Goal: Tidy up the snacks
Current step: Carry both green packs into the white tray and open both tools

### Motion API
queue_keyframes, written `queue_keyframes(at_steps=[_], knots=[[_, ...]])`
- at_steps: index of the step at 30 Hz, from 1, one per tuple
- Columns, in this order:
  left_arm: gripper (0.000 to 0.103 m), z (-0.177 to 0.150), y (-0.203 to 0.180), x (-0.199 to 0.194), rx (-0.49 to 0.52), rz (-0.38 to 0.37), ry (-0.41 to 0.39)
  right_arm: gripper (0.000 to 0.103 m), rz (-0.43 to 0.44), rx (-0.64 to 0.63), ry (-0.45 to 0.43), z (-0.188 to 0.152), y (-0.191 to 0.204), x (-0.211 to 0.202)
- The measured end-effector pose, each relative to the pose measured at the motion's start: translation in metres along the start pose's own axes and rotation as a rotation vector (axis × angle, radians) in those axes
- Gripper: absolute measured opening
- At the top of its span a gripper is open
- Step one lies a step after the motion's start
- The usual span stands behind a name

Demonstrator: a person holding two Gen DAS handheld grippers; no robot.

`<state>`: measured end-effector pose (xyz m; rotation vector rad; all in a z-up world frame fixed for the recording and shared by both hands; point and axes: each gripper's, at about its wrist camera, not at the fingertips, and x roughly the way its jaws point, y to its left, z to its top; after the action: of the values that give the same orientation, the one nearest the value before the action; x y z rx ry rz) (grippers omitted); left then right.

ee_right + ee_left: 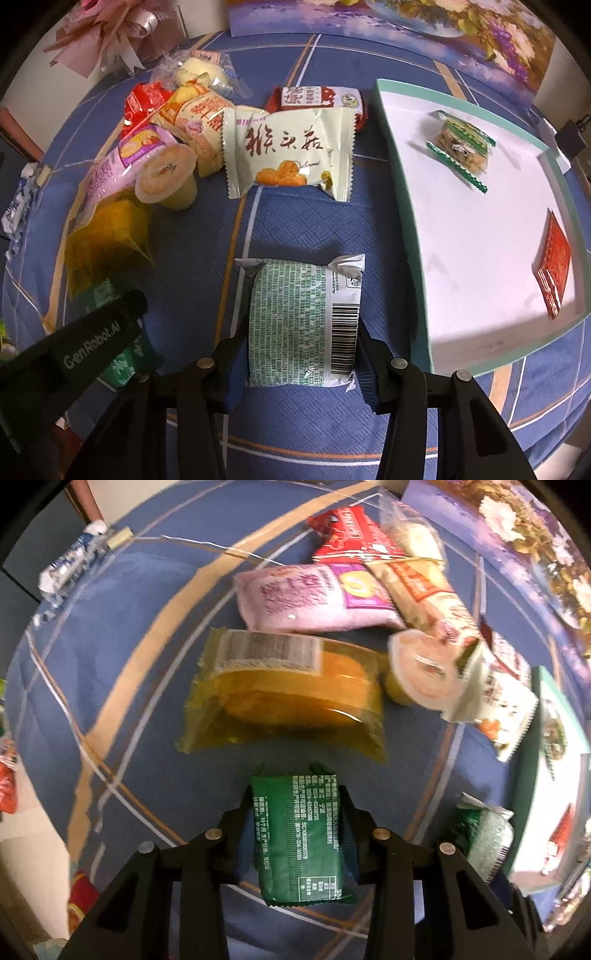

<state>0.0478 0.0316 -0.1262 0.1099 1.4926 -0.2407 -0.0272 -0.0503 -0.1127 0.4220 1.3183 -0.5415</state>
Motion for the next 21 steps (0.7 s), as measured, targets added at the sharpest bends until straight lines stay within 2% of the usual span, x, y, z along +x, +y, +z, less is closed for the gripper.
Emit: queue_keyframes(at_steps=[4, 7, 12, 17, 21], knots=[[0.041, -0.006, -0.016, -0.016, 0.024, -0.047, -0.017, 0.052, 0.026, 0.021, -0.052, 0.0, -0.011, -0.021], [0.041, -0.008, -0.025, -0.035, 0.024, -0.11, -0.04, 0.052, 0.034, 0.042, -0.093, -0.001, -0.024, -0.04], [0.041, -0.012, -0.039, -0.065, 0.049, -0.163, -0.111, 0.052, 0.022, 0.075, -0.141, 0.01, -0.038, -0.062], [0.041, -0.015, -0.052, -0.082, 0.083, -0.193, -0.151, 0.052, -0.008, 0.145, -0.148, 0.023, -0.054, -0.079], [0.041, -0.017, -0.072, -0.083, 0.151, -0.222, -0.185, 0.052, -0.029, 0.248, -0.128, 0.031, -0.087, -0.073]])
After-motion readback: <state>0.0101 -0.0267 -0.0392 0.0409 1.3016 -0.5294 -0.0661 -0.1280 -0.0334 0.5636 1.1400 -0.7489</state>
